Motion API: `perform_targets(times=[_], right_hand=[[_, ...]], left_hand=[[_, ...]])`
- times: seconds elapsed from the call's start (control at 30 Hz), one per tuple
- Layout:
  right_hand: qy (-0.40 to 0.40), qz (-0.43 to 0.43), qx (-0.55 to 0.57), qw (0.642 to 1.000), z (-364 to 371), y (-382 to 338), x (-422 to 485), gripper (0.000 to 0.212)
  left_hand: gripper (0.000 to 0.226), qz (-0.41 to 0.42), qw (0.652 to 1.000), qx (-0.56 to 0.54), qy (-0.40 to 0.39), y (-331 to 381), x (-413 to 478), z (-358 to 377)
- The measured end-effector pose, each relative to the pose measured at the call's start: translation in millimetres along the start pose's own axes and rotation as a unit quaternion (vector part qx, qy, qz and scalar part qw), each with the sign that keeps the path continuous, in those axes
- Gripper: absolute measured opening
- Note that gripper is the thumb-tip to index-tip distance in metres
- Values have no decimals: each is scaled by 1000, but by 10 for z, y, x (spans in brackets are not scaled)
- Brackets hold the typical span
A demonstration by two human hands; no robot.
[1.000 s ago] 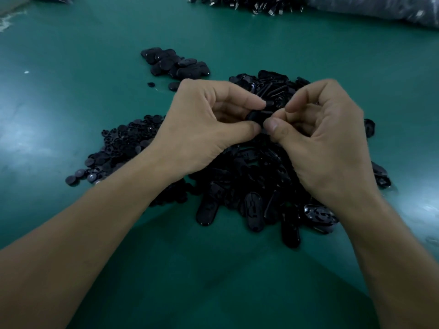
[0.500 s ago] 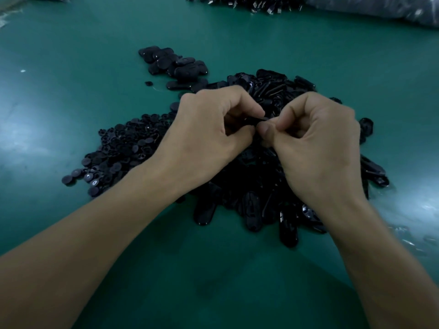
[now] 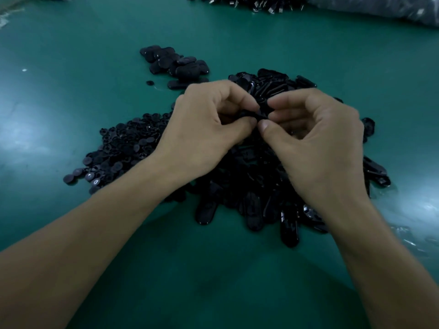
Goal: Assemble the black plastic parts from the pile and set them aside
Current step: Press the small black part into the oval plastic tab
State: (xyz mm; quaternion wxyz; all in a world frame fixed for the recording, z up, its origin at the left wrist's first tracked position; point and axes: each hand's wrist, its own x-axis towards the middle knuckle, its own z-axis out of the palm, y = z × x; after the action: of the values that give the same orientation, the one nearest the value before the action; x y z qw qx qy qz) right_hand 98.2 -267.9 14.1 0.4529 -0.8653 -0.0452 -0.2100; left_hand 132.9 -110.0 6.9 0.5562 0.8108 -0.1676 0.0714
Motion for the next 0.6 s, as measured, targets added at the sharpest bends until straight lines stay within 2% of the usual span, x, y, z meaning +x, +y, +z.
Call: perform_targets(times=[0.07, 0.17, 0.3, 0.6], right_hand=[[-26, 5, 6, 1000, -37, 49, 34, 20], [-80, 37, 103, 991, -87, 86, 78, 16], [-92, 45, 179, 979, -114, 78, 81, 11], [-105, 33, 154, 982, -156, 82, 82, 13]], left_hand=[[18, -38, 995, -91, -20, 3, 17, -17], [18, -66, 981, -179, -44, 18, 33, -46], [16, -64, 977, -189, -73, 24, 46, -81], [15, -60, 979, -172, -86, 23, 40, -106]])
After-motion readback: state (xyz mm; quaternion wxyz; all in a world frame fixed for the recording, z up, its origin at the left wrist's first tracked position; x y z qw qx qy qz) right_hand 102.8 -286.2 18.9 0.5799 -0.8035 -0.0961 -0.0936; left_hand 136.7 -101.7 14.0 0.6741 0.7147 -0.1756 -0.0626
